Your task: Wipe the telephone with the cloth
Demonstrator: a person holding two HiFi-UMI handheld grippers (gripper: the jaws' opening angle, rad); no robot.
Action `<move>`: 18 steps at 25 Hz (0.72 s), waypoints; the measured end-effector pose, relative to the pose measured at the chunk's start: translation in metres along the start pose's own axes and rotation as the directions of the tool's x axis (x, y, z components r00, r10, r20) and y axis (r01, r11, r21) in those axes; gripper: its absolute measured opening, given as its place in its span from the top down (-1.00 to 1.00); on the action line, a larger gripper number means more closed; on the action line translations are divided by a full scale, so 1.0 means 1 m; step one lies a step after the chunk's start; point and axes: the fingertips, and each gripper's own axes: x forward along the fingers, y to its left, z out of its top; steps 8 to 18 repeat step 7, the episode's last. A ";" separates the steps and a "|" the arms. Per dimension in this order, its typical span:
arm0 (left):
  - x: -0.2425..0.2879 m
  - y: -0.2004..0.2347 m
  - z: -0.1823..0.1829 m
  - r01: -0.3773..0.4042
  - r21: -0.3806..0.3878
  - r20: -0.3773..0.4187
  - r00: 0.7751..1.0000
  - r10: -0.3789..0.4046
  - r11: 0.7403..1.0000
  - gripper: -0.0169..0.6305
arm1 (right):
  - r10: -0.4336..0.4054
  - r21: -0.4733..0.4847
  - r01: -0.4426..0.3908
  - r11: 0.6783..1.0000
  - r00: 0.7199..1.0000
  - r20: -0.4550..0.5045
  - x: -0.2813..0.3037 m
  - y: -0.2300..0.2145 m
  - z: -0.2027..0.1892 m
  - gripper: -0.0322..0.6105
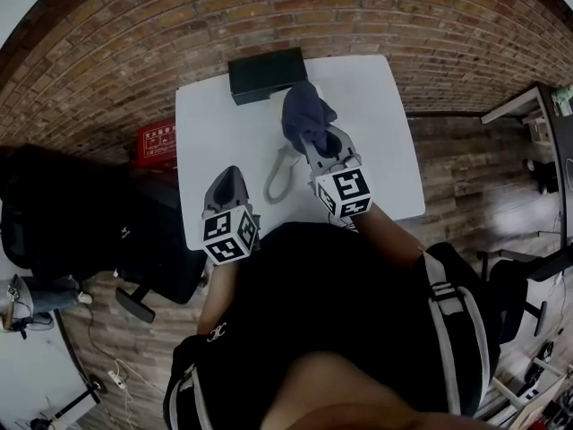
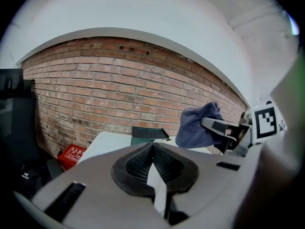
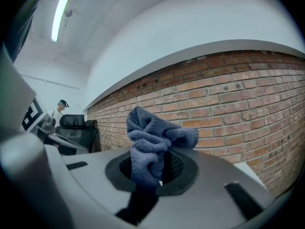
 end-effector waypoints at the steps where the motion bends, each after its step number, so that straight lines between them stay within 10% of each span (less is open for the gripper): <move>1: -0.001 0.000 -0.001 0.001 0.000 0.000 1.000 -0.001 1.000 0.95 | -0.002 -0.001 0.002 1.000 1.000 0.002 -0.001 0.000 0.000 0.79; 18: -0.005 0.005 -0.003 -0.006 -0.007 -0.001 1.000 0.006 1.000 0.95 | -0.018 0.001 0.018 1.000 1.000 0.006 -0.003 0.000 -0.001 0.79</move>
